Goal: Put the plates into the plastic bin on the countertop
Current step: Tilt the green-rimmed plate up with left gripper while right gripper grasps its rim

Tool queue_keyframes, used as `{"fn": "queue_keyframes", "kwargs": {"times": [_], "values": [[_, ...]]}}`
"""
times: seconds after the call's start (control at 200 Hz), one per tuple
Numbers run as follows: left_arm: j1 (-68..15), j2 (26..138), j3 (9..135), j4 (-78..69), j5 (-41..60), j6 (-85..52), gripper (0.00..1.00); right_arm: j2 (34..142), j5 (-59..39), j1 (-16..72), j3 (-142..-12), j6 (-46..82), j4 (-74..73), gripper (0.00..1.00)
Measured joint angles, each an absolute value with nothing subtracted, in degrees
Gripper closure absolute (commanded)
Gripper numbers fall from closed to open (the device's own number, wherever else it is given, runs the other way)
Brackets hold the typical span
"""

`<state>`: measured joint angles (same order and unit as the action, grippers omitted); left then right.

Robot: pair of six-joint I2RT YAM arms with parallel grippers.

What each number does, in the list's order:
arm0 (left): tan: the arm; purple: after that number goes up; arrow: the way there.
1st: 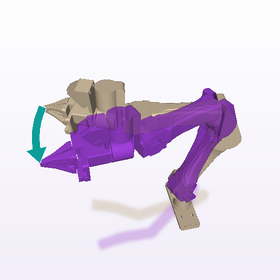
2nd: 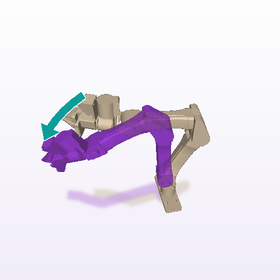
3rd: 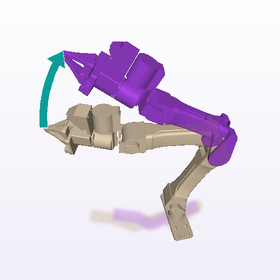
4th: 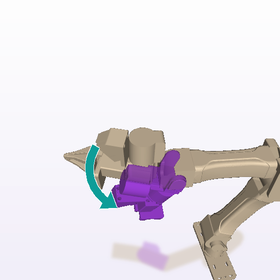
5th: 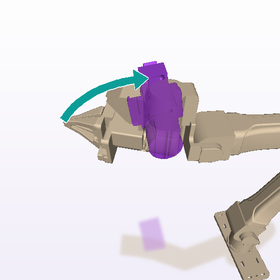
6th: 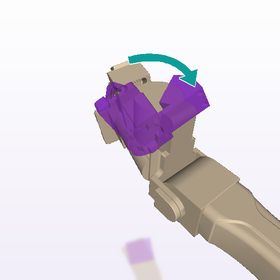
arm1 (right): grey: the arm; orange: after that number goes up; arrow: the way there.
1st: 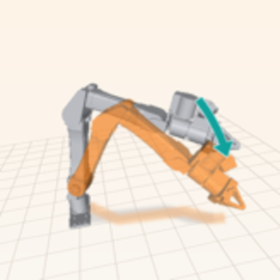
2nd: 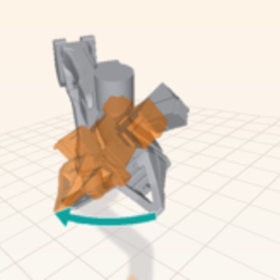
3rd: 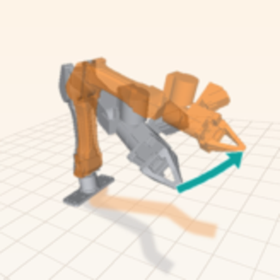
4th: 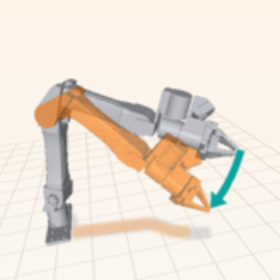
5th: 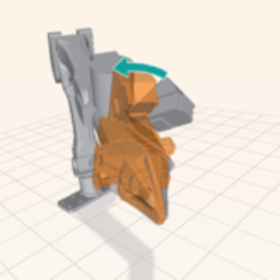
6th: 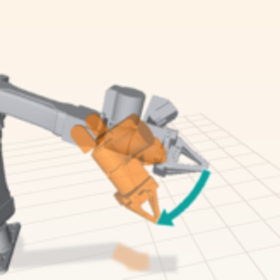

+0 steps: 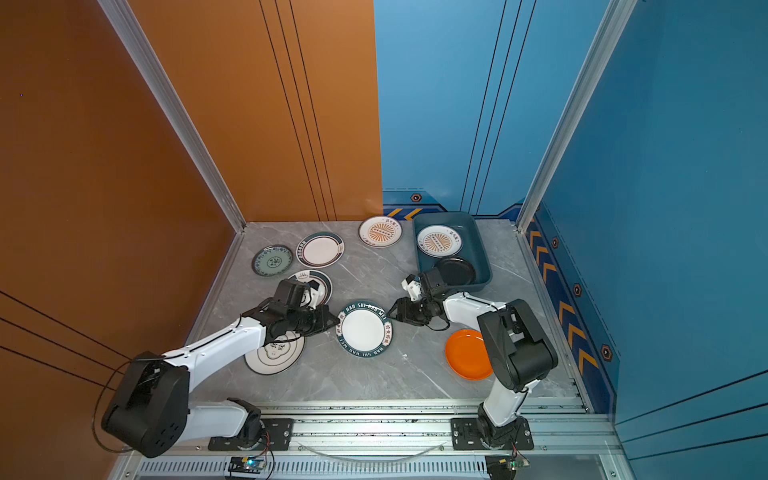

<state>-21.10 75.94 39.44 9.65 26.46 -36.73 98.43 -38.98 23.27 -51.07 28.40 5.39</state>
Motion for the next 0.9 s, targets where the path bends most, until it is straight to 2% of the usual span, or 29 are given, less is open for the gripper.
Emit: {"fn": "queue_keyframes", "kwargs": {"times": [0.391,0.661,0.726,0.901], "values": [[-19.88,75.09,42.17,10.31,27.75,-36.73,1.00,100.20,-43.88,23.27,-49.08,31.42,-3.66,0.43],[-19.68,75.09,42.39,10.33,28.25,-36.95,1.00,102.50,-49.41,23.66,-47.99,37.47,-13.69,0.52],[-19.55,75.09,42.78,10.33,28.42,-36.97,1.00,103.04,-50.17,24.01,-47.86,38.50,-15.18,0.58],[-19.33,75.20,43.92,10.70,28.03,-37.08,1.00,103.20,-52.75,24.16,-47.68,40.60,-17.72,0.85]]}}
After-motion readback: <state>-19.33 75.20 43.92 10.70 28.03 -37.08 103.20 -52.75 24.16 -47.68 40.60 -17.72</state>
